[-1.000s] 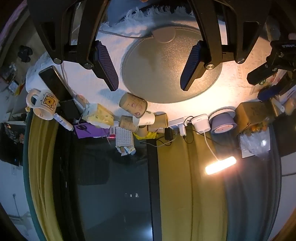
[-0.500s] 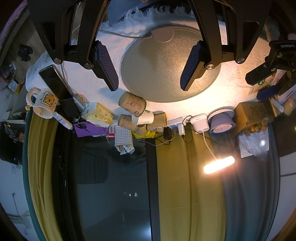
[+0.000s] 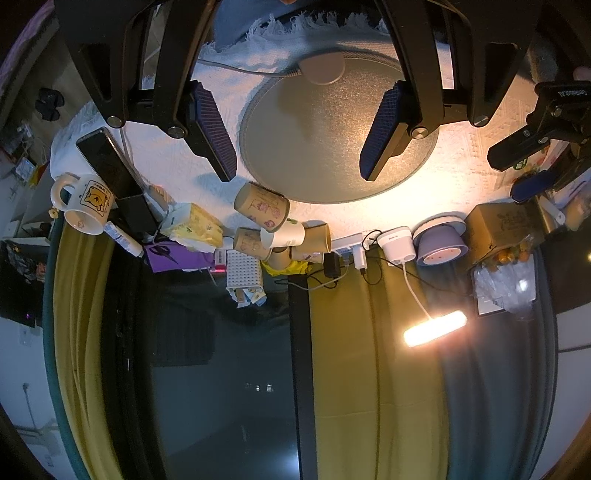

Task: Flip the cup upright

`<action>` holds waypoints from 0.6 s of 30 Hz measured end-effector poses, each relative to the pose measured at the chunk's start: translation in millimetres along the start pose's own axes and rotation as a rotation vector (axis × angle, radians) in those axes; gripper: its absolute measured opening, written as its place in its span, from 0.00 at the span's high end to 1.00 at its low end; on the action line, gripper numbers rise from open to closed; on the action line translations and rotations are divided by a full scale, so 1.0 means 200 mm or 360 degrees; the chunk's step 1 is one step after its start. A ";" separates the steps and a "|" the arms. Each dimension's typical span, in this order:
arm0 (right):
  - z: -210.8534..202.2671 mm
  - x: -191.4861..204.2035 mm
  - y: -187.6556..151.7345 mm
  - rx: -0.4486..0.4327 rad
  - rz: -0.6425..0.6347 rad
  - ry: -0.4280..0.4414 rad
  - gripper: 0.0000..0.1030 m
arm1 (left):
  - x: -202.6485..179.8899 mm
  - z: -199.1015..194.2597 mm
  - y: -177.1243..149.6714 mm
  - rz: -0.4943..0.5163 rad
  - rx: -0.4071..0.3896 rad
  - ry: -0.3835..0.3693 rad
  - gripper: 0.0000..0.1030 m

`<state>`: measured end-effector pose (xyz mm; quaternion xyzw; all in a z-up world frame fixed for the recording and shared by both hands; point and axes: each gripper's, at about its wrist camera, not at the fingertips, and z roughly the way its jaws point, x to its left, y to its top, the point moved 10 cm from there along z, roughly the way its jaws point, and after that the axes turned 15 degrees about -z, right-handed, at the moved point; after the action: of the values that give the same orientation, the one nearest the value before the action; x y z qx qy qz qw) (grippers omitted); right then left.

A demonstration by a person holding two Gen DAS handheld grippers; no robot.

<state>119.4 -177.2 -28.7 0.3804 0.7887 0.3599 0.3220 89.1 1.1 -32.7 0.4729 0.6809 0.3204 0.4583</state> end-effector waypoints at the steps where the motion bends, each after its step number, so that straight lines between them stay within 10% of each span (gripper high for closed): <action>1: 0.00 0.00 0.00 0.0001 0.0000 0.0001 0.30 | 0.00 0.00 0.00 0.0000 0.0001 0.0000 0.05; 18: 0.00 0.02 0.02 0.0001 0.0000 -0.0002 0.30 | 0.01 0.00 0.00 -0.0003 0.0001 0.0000 0.05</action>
<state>118.7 -173.2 -26.6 0.3807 0.7887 0.3595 0.3222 89.2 2.2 -32.8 0.4726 0.6813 0.3197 0.4585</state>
